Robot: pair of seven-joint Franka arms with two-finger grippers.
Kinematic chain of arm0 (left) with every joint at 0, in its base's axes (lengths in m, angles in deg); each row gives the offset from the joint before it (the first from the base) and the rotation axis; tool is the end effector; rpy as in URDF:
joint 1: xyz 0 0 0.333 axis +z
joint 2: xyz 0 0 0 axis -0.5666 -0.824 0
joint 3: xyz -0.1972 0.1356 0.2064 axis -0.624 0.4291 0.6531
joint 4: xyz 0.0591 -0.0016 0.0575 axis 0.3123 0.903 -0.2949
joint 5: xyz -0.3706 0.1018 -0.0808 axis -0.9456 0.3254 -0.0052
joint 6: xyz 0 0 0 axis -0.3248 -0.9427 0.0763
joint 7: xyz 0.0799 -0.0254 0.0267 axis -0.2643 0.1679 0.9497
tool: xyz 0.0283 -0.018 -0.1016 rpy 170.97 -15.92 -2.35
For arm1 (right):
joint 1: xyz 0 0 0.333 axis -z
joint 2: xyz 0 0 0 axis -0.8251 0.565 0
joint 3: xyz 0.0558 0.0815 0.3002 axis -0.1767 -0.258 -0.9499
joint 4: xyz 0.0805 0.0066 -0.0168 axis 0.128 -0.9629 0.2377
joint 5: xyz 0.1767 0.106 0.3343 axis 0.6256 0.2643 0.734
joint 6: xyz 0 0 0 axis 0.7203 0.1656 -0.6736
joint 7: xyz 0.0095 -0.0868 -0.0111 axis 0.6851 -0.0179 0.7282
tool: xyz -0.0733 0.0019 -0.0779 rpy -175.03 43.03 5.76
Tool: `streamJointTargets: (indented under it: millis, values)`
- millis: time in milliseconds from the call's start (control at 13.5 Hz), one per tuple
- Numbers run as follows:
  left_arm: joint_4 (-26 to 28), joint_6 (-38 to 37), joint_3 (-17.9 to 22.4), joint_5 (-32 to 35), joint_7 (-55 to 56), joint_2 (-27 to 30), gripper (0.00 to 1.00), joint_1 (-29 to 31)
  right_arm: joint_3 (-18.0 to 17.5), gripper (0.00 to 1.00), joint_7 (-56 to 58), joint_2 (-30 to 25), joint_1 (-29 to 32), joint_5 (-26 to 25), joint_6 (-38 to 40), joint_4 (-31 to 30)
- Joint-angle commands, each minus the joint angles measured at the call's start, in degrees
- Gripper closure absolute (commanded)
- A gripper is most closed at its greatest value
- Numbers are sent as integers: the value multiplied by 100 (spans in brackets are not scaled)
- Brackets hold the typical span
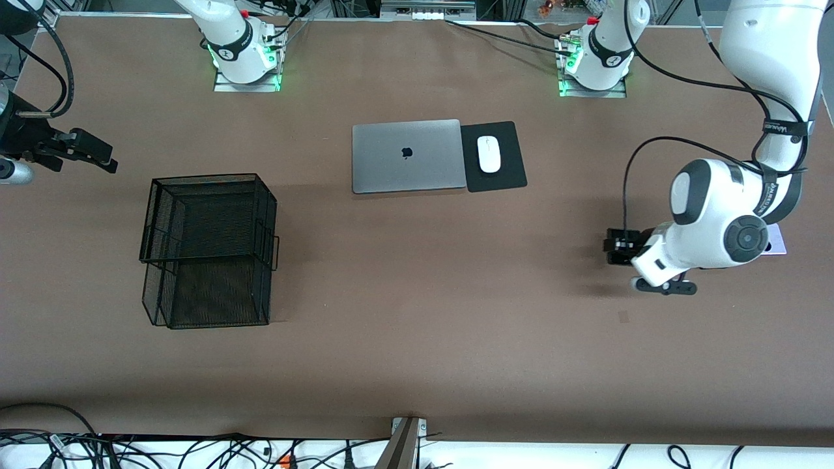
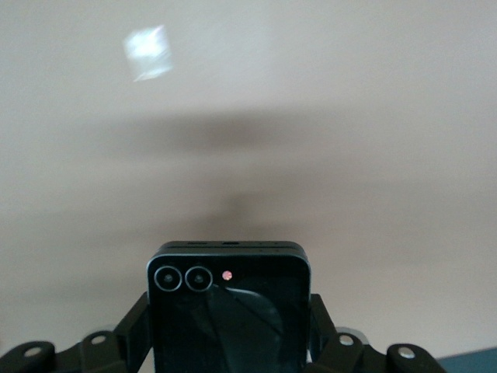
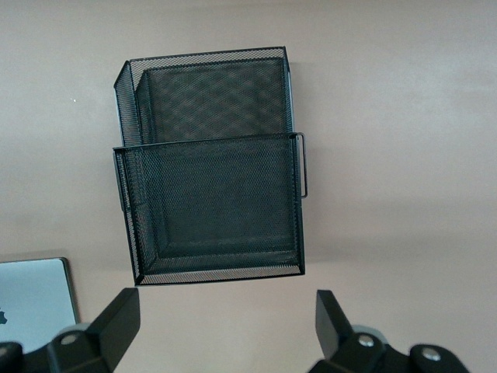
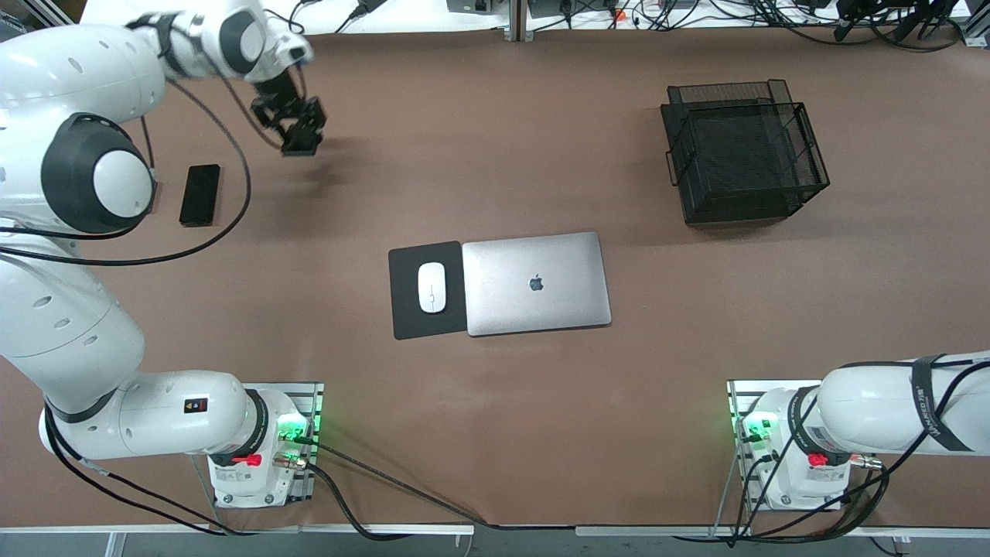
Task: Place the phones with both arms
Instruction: 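Carry the flip phone to the table center and open the left gripper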
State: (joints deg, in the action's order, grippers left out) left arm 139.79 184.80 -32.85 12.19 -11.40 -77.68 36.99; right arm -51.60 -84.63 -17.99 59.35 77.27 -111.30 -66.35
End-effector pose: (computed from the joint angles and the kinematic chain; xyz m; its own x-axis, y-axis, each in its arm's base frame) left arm 0.6440 -0.0742 0.3007 0.9743 -0.0628 -0.2163 -0.0468 -0.9958 0.0782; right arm 0.5602 -0.0154 0.5864 0.9995 -0.0284 -0.0124 -0.0285 -0.9996 -0.0074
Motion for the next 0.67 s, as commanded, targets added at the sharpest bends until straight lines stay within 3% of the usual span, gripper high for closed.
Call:
streamJointTargets:
  millis: [0,297,595]
  values:
    - [-923,-210,44,-423,641,-659,69,-816,-52,0,-40,3,64,82,-12,54]
    - [-2128,279,52,-715,2169,-1696,73,-2048,-52,0,-40,-6,64,55,-21,54]
    - [-2157,1773,61,-680,3155,-2383,73,-2936,-52,0,56,-41,73,46,49,54]
